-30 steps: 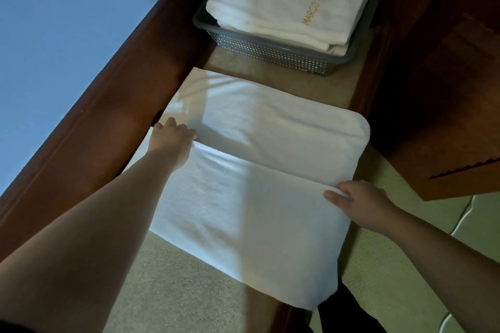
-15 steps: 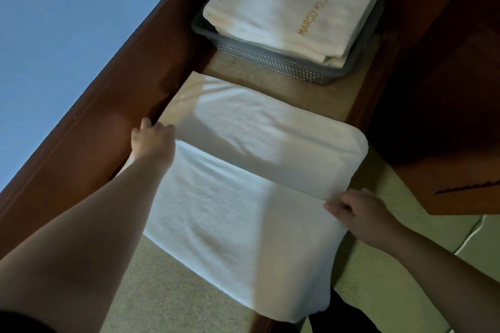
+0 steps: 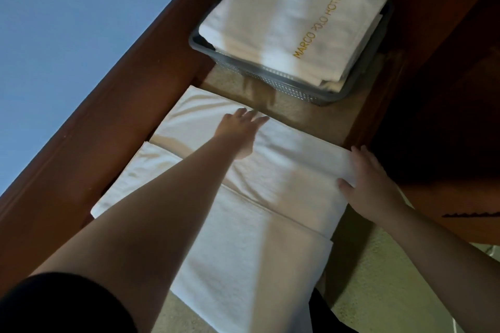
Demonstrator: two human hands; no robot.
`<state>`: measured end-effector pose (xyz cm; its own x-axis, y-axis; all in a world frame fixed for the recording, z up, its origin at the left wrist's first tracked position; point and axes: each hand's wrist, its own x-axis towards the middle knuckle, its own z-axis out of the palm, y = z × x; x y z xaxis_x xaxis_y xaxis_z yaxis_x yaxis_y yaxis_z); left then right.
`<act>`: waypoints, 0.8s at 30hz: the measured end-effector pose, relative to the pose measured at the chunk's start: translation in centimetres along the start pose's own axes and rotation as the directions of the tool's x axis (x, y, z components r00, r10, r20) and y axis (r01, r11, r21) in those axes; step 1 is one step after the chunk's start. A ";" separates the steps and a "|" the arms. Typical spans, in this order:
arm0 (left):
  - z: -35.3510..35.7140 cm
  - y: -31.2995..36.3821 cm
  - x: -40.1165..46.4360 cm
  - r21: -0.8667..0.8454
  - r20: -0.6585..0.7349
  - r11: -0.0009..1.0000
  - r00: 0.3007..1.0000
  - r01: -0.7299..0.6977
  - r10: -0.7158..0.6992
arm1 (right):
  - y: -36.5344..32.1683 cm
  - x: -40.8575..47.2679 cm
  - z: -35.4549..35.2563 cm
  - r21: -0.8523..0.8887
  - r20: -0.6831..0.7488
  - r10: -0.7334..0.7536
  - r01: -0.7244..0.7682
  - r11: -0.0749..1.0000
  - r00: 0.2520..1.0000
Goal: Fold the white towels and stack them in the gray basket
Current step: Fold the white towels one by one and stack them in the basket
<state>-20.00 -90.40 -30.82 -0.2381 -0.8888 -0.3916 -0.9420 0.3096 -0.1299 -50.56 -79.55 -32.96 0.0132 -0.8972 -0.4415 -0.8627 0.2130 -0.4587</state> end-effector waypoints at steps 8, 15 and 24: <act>-3.7 3.4 4.1 0.087 0.163 0.993 0.984 -0.083 0.068 | -1.6 2.0 -1.1 -0.209 -0.033 0.039 -0.045 0.977 0.999; -4.2 -2.0 1.7 0.349 0.301 0.904 0.943 -0.246 0.141 | -1.2 -1.6 -1.5 -0.428 0.022 -0.375 0.347 0.834 0.927; -2.6 -14.6 -11.1 0.473 0.028 0.864 0.983 -0.171 0.179 | -3.3 -11.3 0.6 -0.266 0.194 -0.369 0.411 0.872 0.909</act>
<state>-4.16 -85.88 -22.23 -0.3964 -0.8089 -0.4342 -0.6613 0.5797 -0.4761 -47.60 -69.93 -26.94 0.4285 -0.8189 -0.3818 -0.8814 -0.2858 -0.3761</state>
